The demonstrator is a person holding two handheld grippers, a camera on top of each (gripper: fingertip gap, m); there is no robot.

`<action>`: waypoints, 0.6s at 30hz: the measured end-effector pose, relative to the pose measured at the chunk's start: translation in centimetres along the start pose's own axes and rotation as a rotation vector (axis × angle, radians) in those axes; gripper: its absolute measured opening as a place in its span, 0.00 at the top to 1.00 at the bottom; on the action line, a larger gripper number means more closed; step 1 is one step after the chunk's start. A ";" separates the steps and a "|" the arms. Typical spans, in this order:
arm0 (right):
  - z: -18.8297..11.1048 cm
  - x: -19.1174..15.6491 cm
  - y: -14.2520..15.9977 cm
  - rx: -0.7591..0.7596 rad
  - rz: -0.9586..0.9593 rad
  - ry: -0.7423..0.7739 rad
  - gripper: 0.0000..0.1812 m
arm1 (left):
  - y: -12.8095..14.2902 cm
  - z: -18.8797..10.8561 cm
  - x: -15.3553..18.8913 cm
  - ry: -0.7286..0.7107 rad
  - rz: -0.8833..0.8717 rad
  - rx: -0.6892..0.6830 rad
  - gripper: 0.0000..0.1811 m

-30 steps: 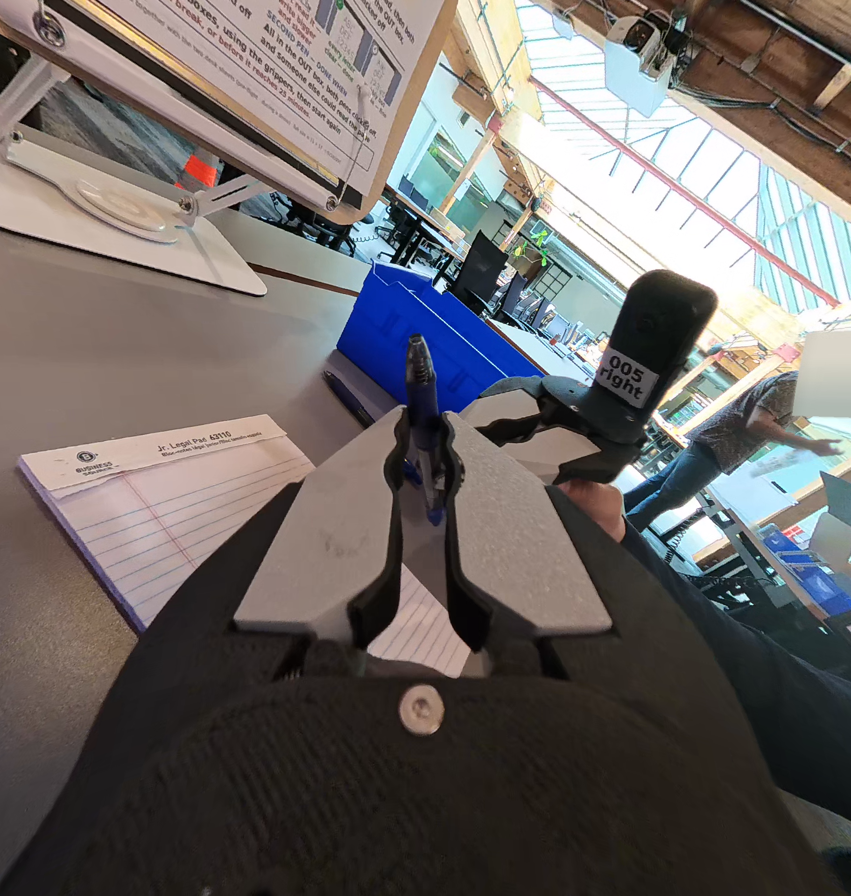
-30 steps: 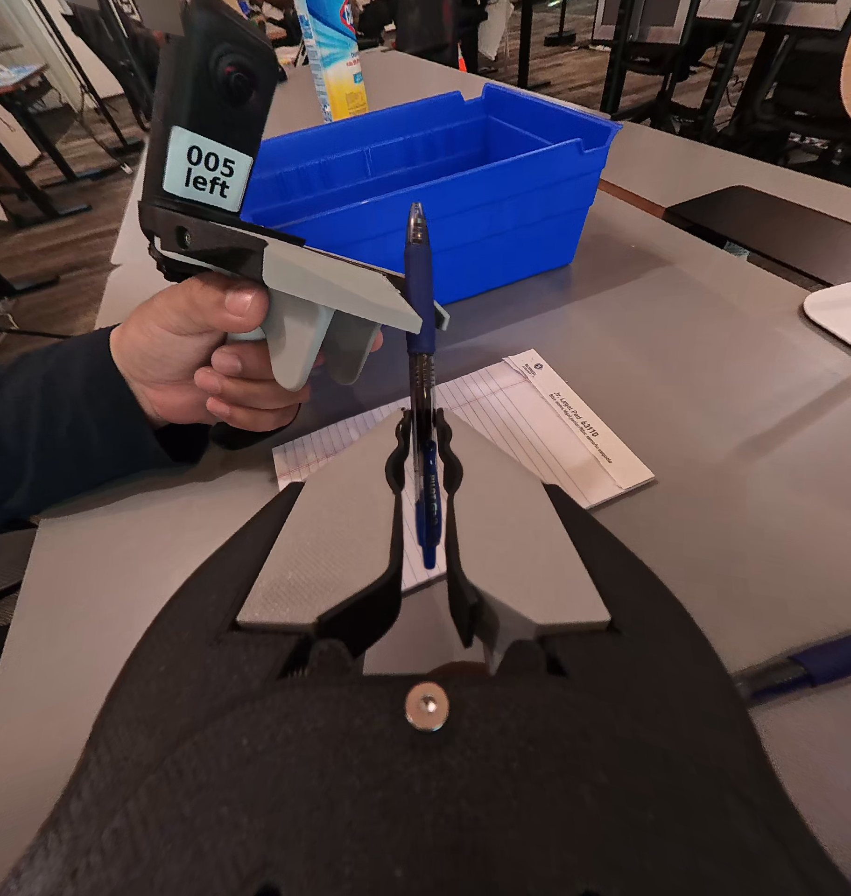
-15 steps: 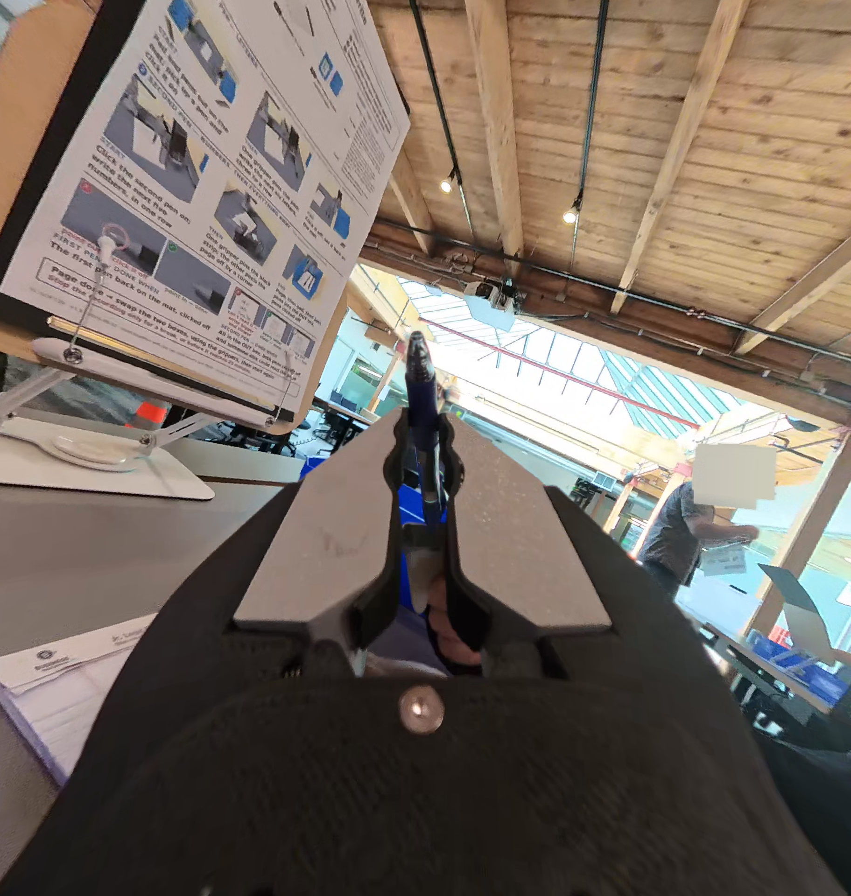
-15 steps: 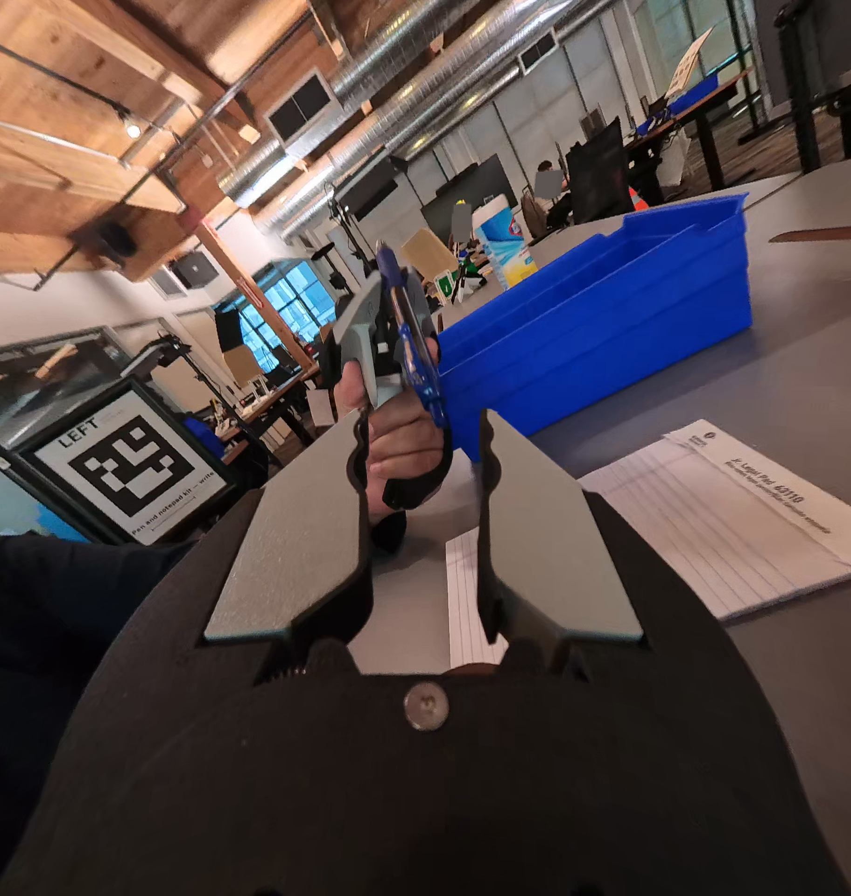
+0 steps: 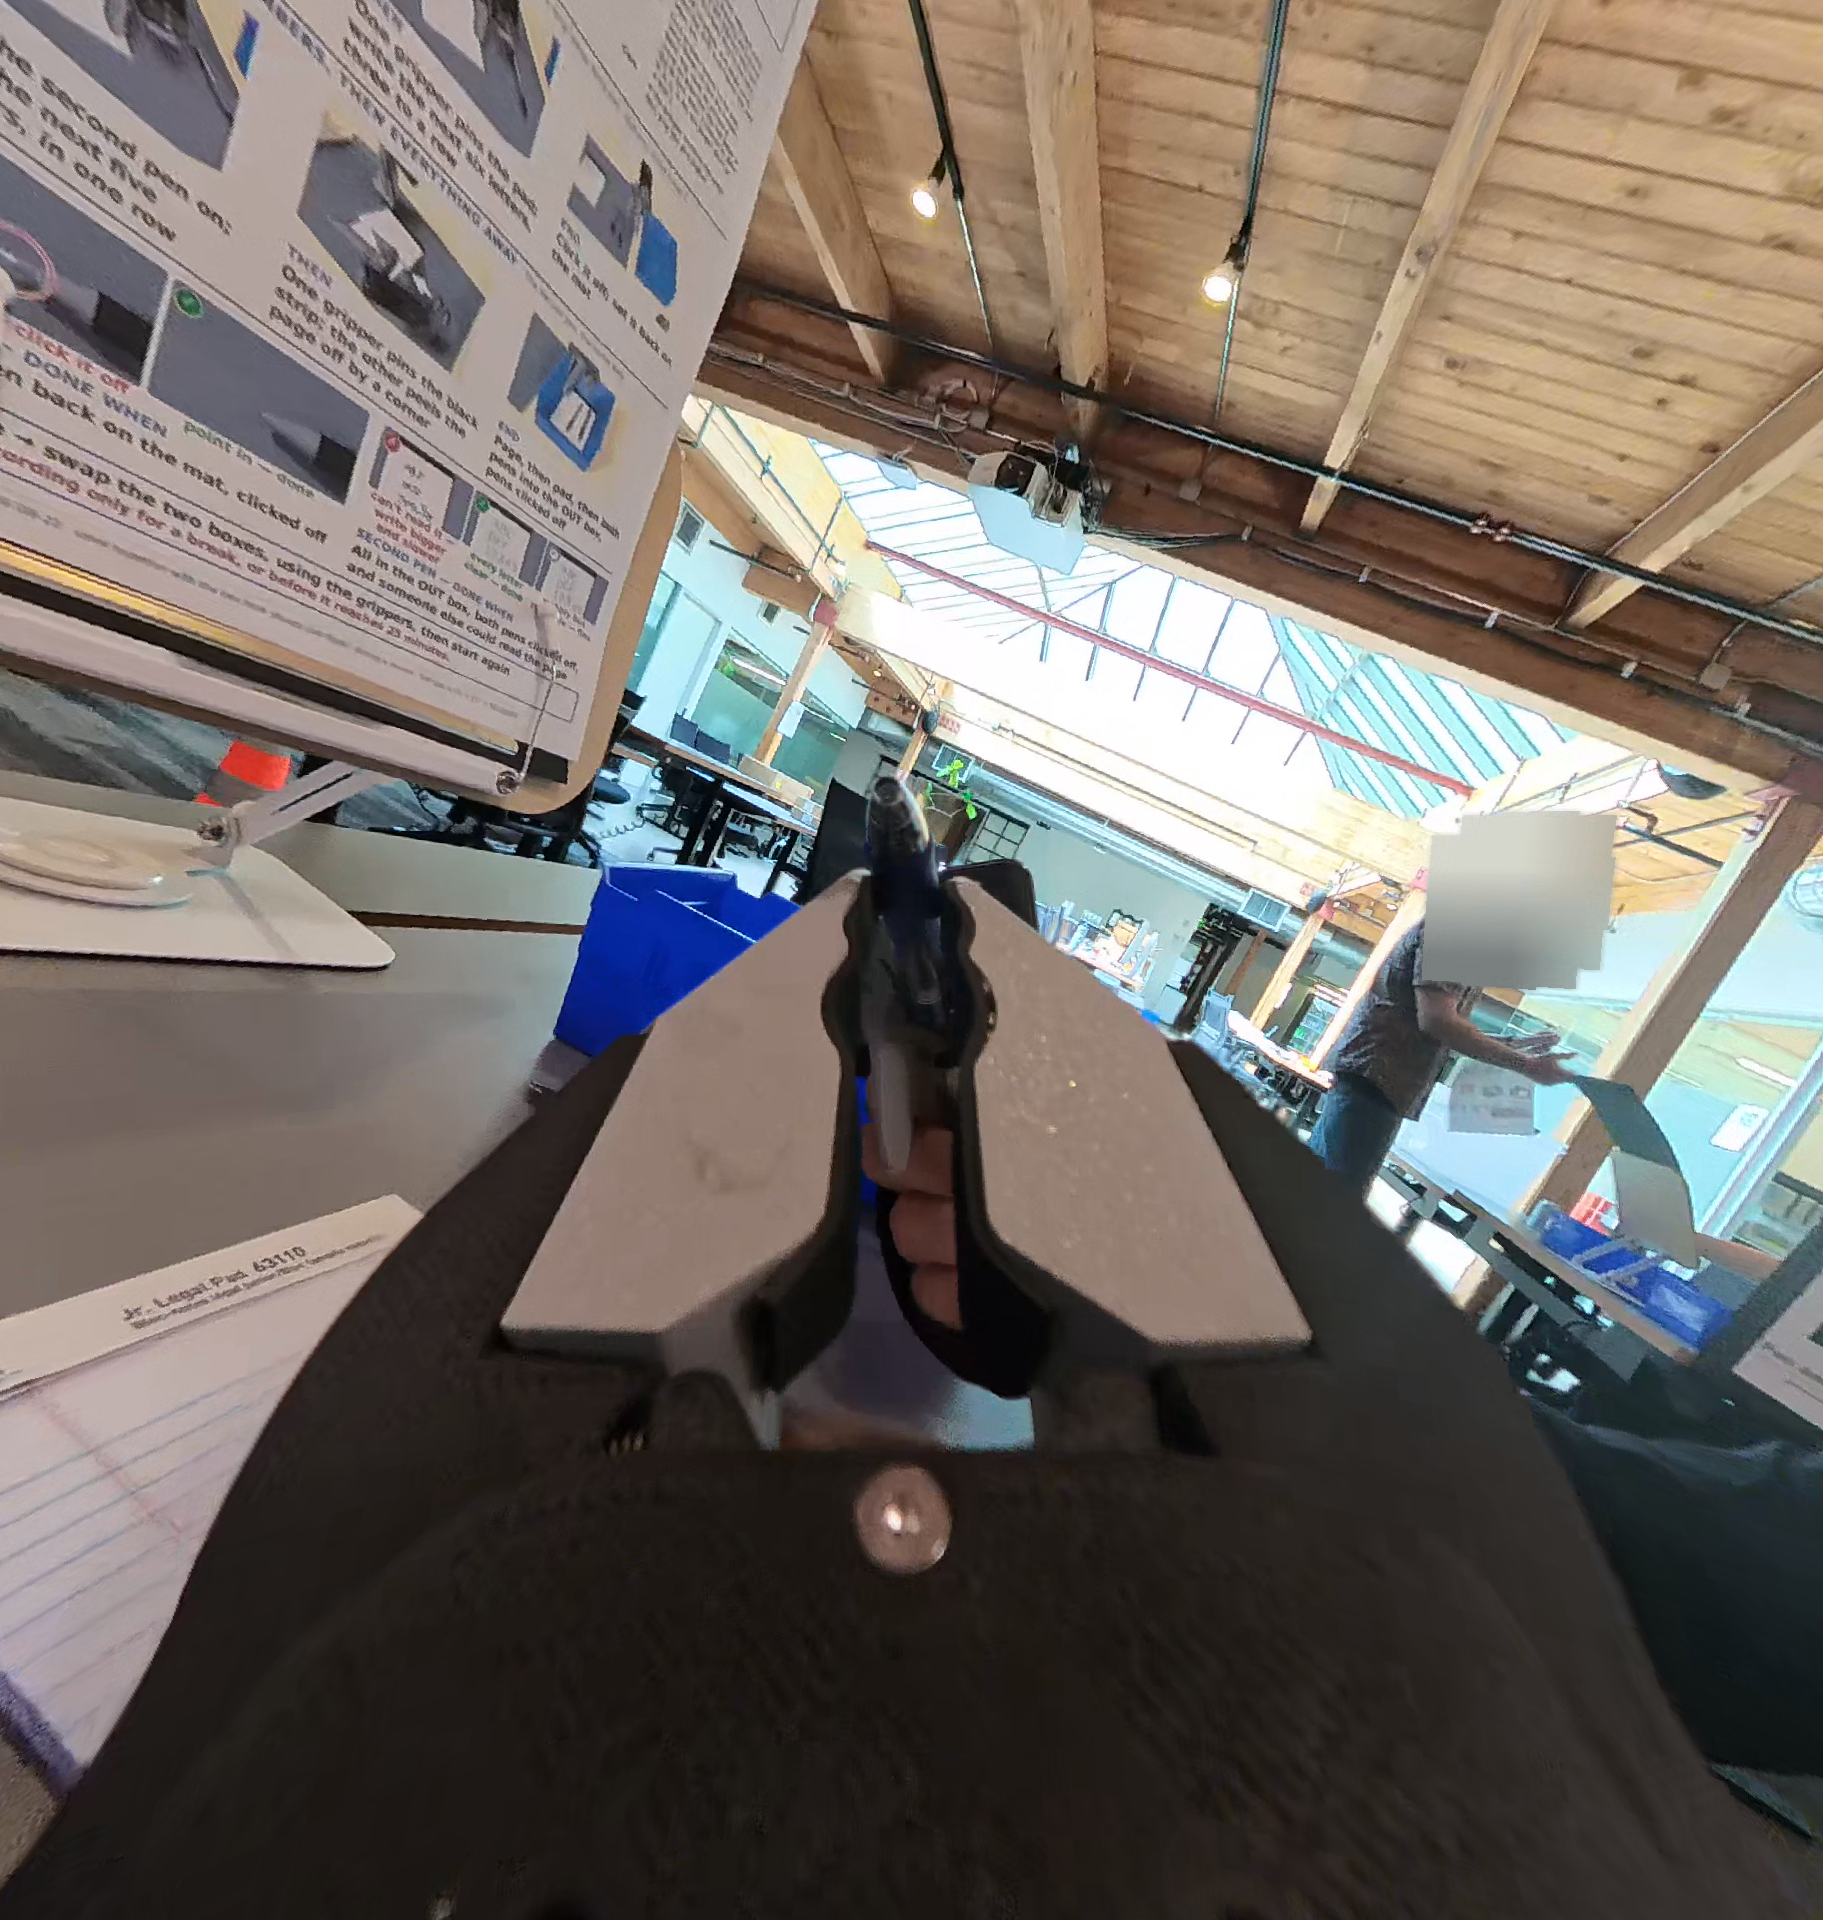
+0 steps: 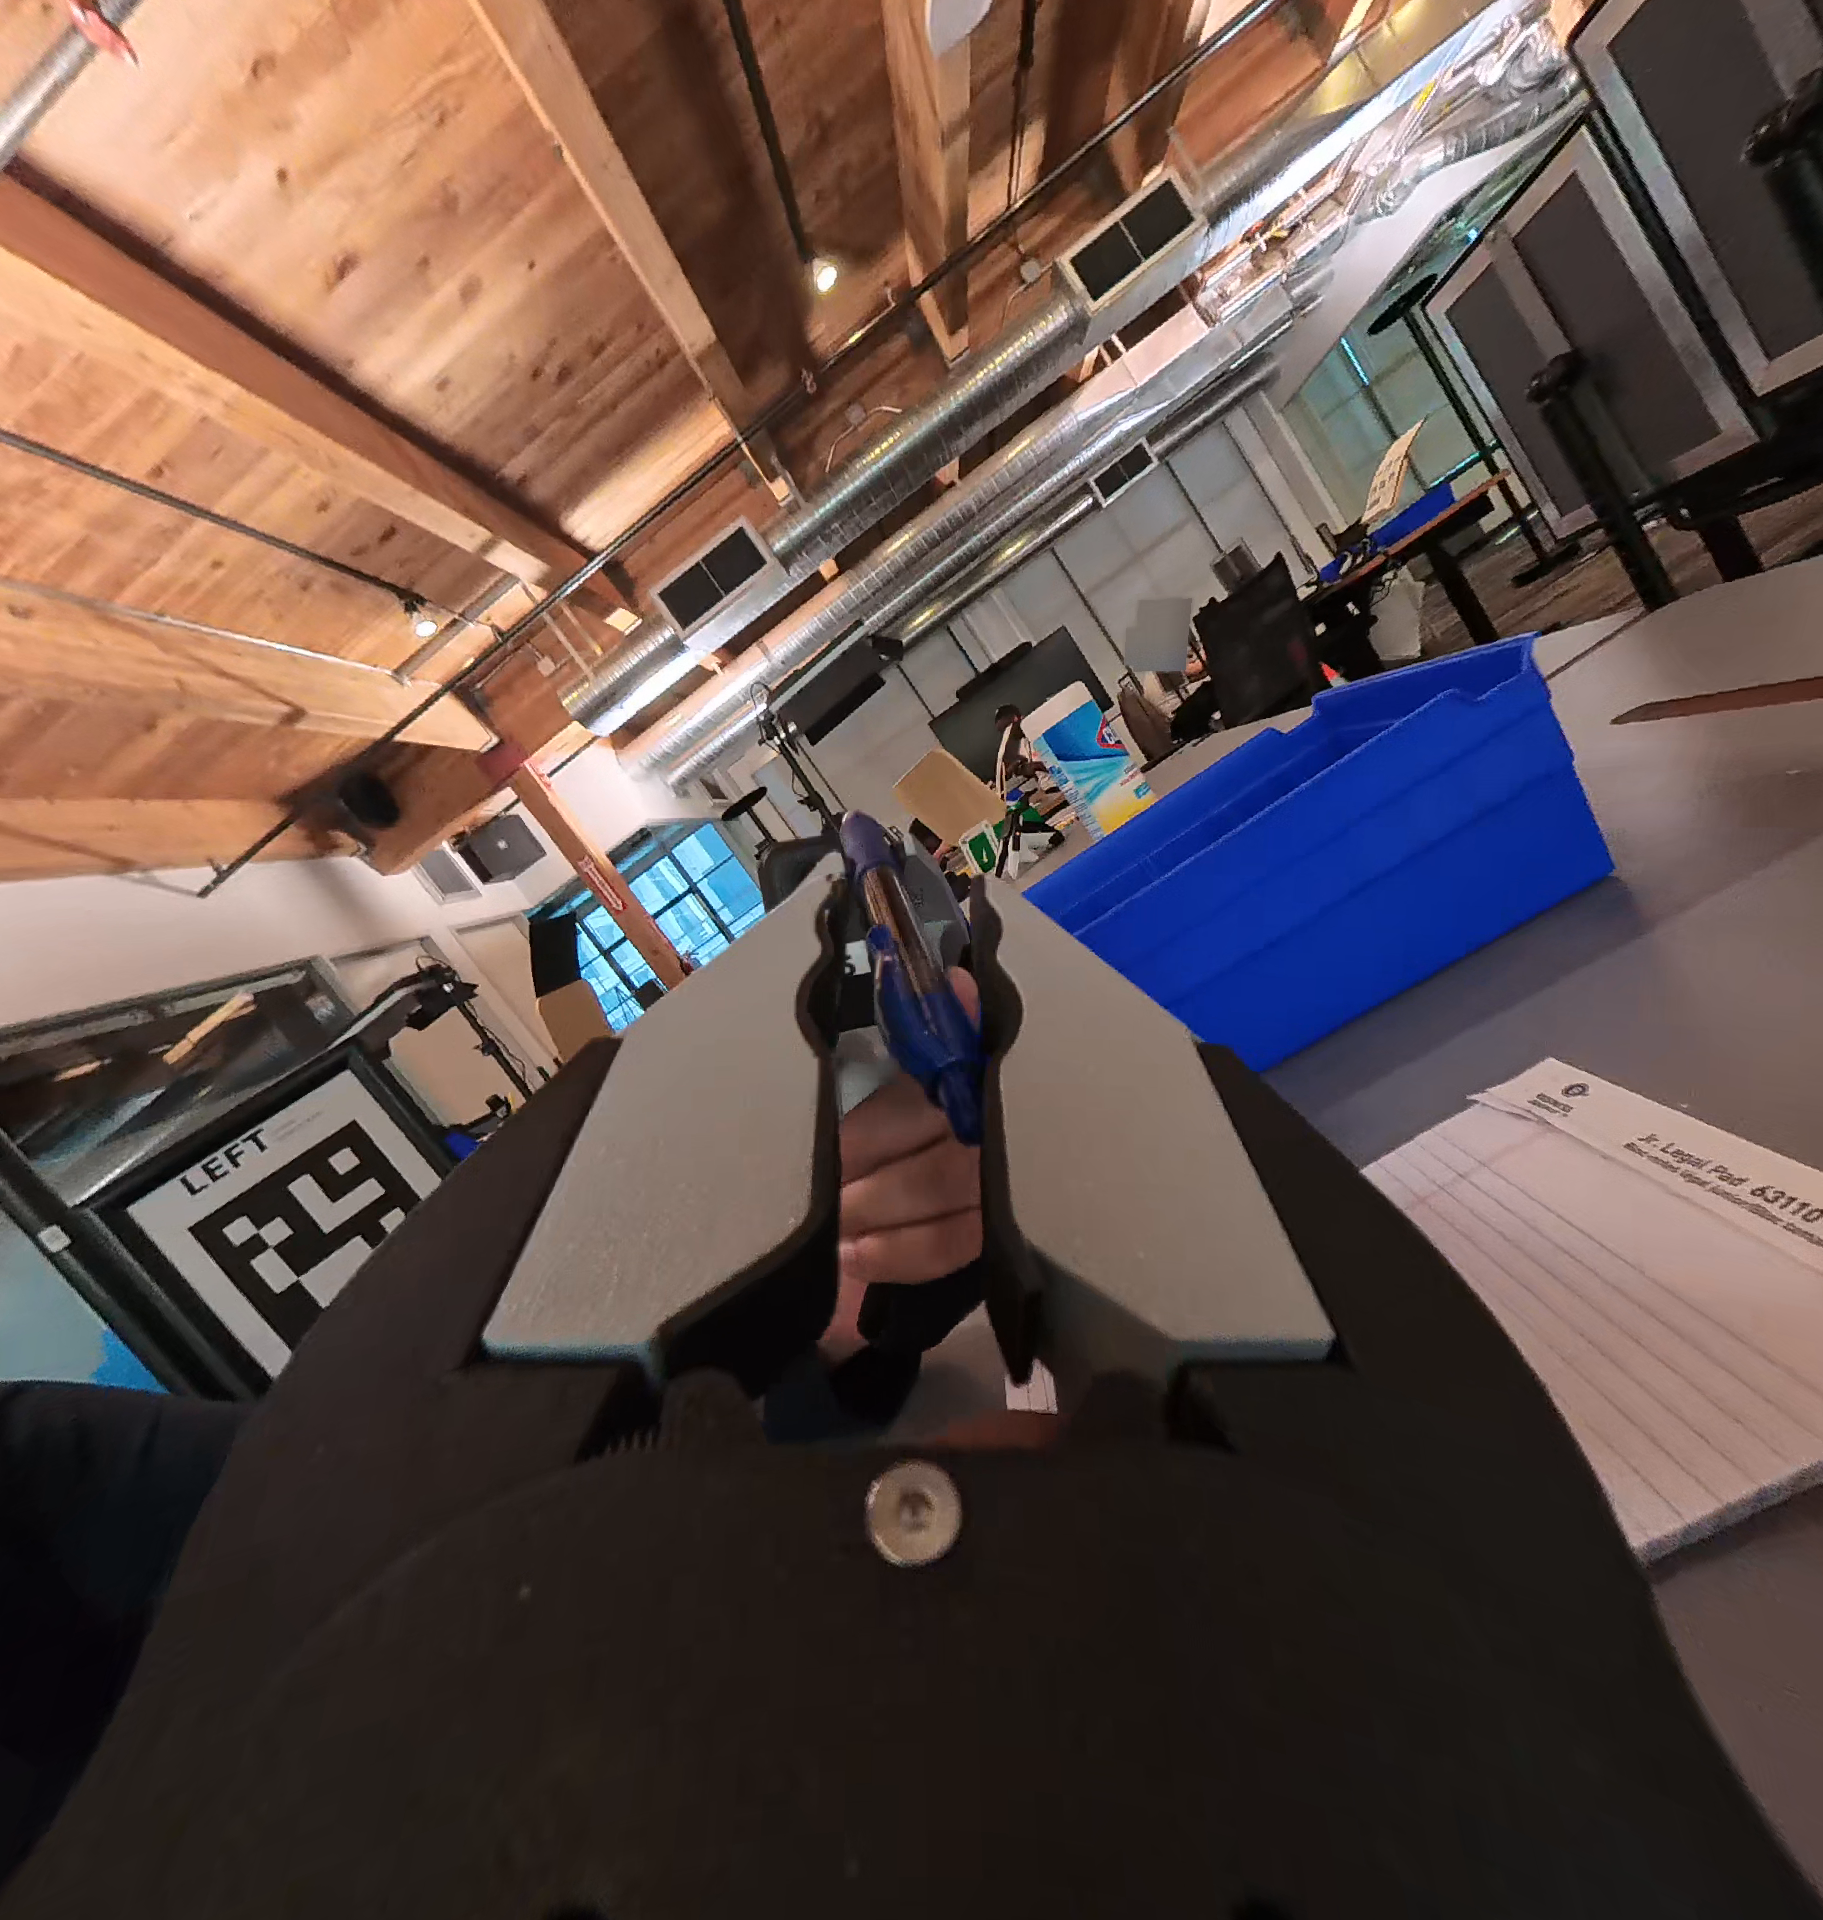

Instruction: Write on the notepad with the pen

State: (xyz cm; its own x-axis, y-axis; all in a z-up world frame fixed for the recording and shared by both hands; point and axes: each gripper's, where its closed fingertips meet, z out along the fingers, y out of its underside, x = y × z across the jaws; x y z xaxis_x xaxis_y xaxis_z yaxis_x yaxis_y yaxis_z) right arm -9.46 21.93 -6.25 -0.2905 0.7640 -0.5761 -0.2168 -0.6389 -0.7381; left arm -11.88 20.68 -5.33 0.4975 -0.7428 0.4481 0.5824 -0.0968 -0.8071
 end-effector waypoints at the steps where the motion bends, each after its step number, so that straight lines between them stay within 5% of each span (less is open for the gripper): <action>1: -0.1 0.1 0.0 0.000 -0.010 0.010 0.94 | 0.1 0.0 -0.1 0.003 -0.017 -0.006 0.95; 14: -1.6 -0.6 -1.6 0.010 -0.115 0.021 1.00 | -0.4 -0.4 -0.9 -0.029 -0.027 0.022 0.95; 18: -1.6 -0.8 -1.0 -0.032 -0.120 0.009 0.92 | -1.8 -1.1 -1.0 -0.035 -0.029 0.089 0.95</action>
State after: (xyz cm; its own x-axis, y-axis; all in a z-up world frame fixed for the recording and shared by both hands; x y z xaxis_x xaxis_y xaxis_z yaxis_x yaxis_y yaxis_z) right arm -7.57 22.16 -5.59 -0.2553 0.8359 -0.4859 -0.2195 -0.5395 -0.8129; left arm -14.15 20.84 -4.77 0.5009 -0.7170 0.4847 0.6505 -0.0576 -0.7573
